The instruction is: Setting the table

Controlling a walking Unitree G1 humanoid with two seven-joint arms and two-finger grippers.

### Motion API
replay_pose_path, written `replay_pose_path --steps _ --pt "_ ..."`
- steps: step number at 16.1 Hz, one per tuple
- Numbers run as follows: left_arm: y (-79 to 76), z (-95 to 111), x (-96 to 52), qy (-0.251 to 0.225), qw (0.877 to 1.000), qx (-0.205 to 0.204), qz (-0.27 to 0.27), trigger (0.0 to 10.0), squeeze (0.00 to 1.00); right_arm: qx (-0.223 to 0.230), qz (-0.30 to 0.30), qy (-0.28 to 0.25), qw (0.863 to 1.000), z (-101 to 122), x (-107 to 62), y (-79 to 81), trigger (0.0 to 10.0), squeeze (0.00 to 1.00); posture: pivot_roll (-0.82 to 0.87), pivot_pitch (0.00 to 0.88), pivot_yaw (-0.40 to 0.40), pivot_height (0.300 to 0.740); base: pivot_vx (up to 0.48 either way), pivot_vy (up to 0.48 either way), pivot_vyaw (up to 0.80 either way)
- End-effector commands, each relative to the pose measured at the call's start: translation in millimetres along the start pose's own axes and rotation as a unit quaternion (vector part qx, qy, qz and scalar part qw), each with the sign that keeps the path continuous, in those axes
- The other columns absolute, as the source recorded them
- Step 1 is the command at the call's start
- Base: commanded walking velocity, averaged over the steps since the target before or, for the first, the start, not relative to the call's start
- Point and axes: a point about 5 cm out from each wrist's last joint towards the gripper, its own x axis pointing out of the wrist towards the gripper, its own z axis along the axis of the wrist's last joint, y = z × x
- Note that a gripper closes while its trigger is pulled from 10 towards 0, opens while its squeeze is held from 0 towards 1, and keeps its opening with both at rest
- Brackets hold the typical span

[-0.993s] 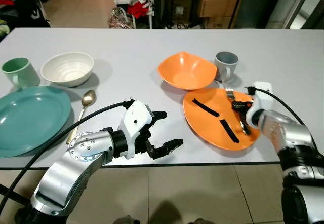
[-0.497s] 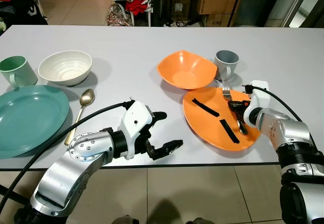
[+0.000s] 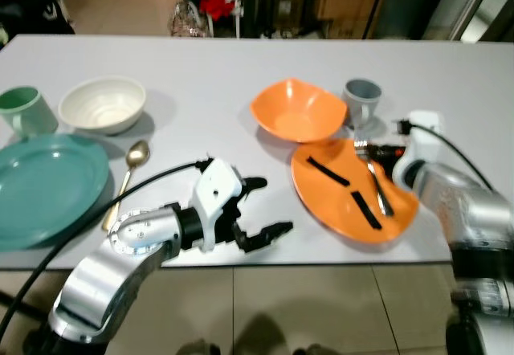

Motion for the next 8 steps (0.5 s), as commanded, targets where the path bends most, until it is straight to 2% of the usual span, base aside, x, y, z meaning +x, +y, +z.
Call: replay_pose_path --steps 1,2,3,4,5,8 --pt "2.5 7.4 -3.0 -0.019 1.0 0.002 0.018 10.0 0.0 -0.014 0.006 -0.066 0.998 15.9 -22.5 10.9 10.0 1.0 -0.01 0.027 -0.044 0.74 0.0 0.0 0.0" --pt "7.1 9.1 -5.3 -0.027 0.998 -0.007 0.059 10.0 0.0 -0.032 0.016 -0.111 0.993 15.8 -41.0 24.8 10.0 1.0 -0.01 0.017 -0.045 0.74 0.0 0.0 0.8" --pt "11.8 11.9 -8.4 -0.036 0.993 -0.004 0.109 10.0 0.0 -0.043 0.017 -0.148 0.988 11.8 -60.8 38.4 10.0 1.0 -0.01 0.0 -0.044 0.74 0.0 0.0 0.8" --pt "16.6 13.8 -10.8 -0.037 0.986 0.008 0.161 10.0 0.0 -0.04 0.016 -0.167 0.985 4.5 -72.9 48.2 10.0 1.0 -0.02 0.0 -0.046 0.74 0.0 0.0 0.8" --pt "27.4 16.5 -14.6 -0.049 0.969 0.007 0.243 10.0 0.0 -0.031 0.016 -0.175 0.984 -5.2 -79.6 58.8 10.0 1.0 -0.02 0.0 -0.042 0.74 0.0 0.0 0.8" --pt "34.1 20.7 -18.9 -0.078 0.951 0.0 0.298 10.0 0.0 -0.027 0.034 -0.184 0.982 -4.3 -85.0 69.0 10.0 1.0 -0.03 0.0 -0.022 0.74 0.0 0.0 0.8"
